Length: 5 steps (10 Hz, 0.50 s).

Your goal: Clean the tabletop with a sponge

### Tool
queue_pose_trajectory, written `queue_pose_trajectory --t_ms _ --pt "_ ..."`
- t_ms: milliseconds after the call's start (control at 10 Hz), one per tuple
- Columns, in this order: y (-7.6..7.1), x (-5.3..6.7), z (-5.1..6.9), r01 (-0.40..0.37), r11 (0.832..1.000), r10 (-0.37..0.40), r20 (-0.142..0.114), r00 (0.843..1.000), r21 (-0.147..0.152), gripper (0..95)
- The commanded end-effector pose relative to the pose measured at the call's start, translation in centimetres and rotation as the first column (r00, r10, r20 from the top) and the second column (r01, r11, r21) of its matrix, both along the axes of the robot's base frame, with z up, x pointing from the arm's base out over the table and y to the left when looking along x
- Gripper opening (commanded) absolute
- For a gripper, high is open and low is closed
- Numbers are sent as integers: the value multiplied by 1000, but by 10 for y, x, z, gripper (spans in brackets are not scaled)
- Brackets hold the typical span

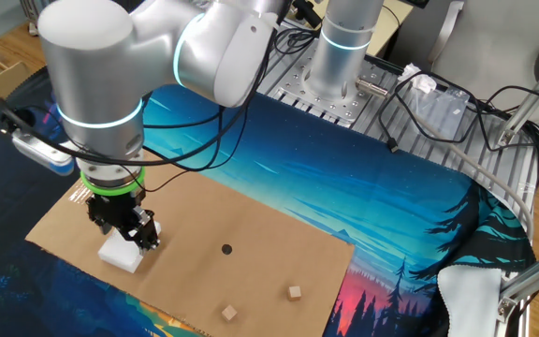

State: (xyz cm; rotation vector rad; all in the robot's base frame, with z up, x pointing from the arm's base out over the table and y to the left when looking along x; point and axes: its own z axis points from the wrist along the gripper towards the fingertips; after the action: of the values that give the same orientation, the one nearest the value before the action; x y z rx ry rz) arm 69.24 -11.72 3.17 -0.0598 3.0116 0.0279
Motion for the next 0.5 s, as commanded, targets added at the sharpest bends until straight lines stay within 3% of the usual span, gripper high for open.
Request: queue_pose_trajectory --t_ms 100,200,300,500 --pt "0 0 -1 -3 1000 3 4 1000 -1 950" --pt "0 0 -2 -4 1000 4 5 1000 -1 950" --pt "0 0 -3 -7 1000 7 6 1000 -1 760" --pt "0 0 -3 -16 1000 16 8 1000 -1 760"
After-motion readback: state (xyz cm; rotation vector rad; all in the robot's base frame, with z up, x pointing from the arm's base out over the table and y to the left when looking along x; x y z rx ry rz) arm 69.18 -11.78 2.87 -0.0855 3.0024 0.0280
